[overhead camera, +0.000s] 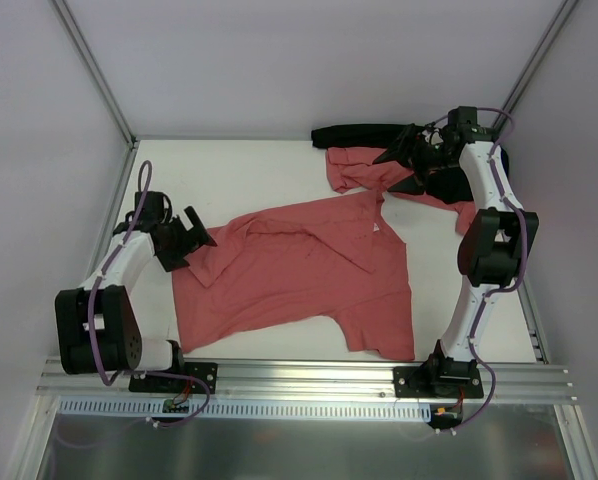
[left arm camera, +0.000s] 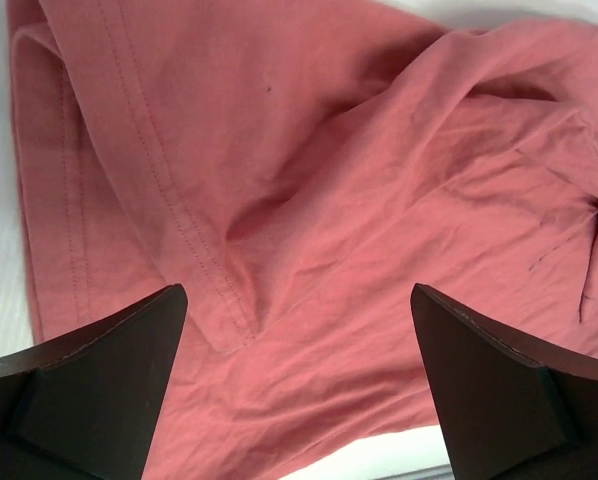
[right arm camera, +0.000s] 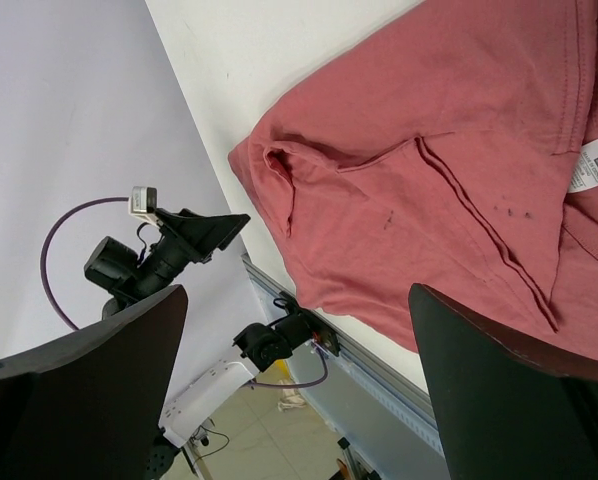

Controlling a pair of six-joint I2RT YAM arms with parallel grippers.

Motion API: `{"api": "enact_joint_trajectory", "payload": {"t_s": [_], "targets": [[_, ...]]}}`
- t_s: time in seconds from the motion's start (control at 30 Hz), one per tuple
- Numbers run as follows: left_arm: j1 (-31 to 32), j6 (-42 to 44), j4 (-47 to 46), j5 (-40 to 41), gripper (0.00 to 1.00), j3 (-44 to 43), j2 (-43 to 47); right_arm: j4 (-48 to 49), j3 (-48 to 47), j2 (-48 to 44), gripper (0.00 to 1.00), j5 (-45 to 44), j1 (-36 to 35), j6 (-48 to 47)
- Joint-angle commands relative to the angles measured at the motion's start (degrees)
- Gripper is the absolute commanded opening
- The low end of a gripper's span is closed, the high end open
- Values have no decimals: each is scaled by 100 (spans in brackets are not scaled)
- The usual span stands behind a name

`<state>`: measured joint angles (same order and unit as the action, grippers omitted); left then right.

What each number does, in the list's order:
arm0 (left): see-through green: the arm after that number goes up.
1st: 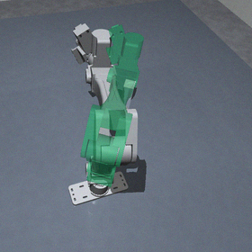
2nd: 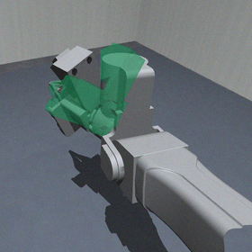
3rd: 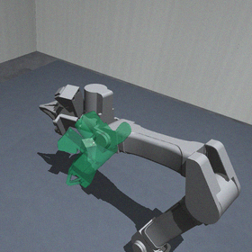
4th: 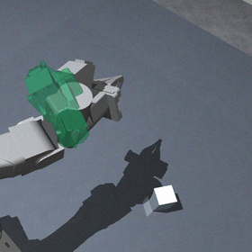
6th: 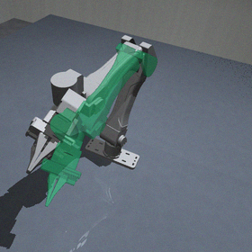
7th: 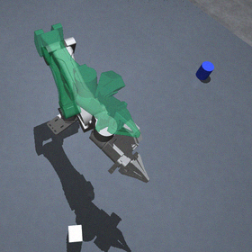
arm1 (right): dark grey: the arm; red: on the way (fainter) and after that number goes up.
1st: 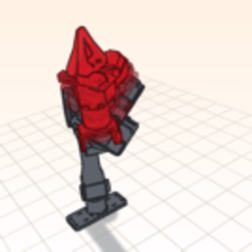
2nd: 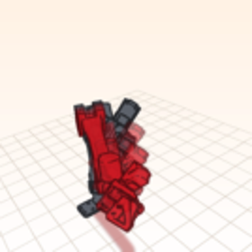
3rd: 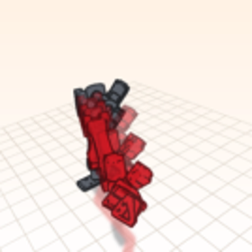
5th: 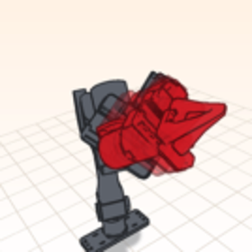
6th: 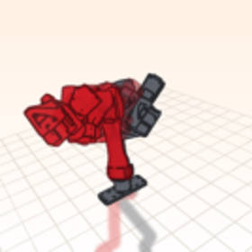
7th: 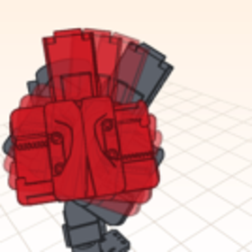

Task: Fold and stack the t-shirts
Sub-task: Fold the flattened tshirt in 1/3 of the way

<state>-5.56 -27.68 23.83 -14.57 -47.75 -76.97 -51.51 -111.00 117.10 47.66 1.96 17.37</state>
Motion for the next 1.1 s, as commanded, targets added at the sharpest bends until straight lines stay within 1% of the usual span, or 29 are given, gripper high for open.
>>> {"api": "enact_joint_trajectory", "payload": {"t_s": [0.0, 0.03, 0.13, 0.23, 0.53, 0.77, 0.87, 0.9, 1.0, 1.03, 1.07], "targets": [[55, -246, 428, -266, 97, -287, -195, 53, -176, 76, 100, 182, -2, 74], [55, -264, 681, -292, 95, -427, -378, 53, -176, 68, 99, 182, 6, 83], [73, -255, 1113, -284, 92, -586, -564, 53, -194, 85, 100, 191, 7, 83], [64, -273, 1167, -318, 91, -473, -547, 44, -194, 85, 100, 191, 7, 83], [82, -431, 992, -424, 88, -16, -521, 35, -150, 50, 100, 182, 7, 74], [99, -449, 790, -380, 86, 143, -670, 35, -36, -55, 100, 165, 7, 74], [108, -414, 684, -354, 80, 160, -740, 62, 52, -108, 99, 165, 7, 74], [117, -396, 666, -354, 76, 160, -775, 62, 70, -126, 99, 165, 7, 74], [134, -387, 552, -406, 67, 187, -899, 123, 166, -187, 100, 174, 15, 109], [143, -396, 526, -407, 55, 187, -942, 132, 184, -196, 99, 174, 15, 100], [143, -396, 465, -433, 50, 187, -960, 132, 210, -214, 99, 174, 15, 109]]}}
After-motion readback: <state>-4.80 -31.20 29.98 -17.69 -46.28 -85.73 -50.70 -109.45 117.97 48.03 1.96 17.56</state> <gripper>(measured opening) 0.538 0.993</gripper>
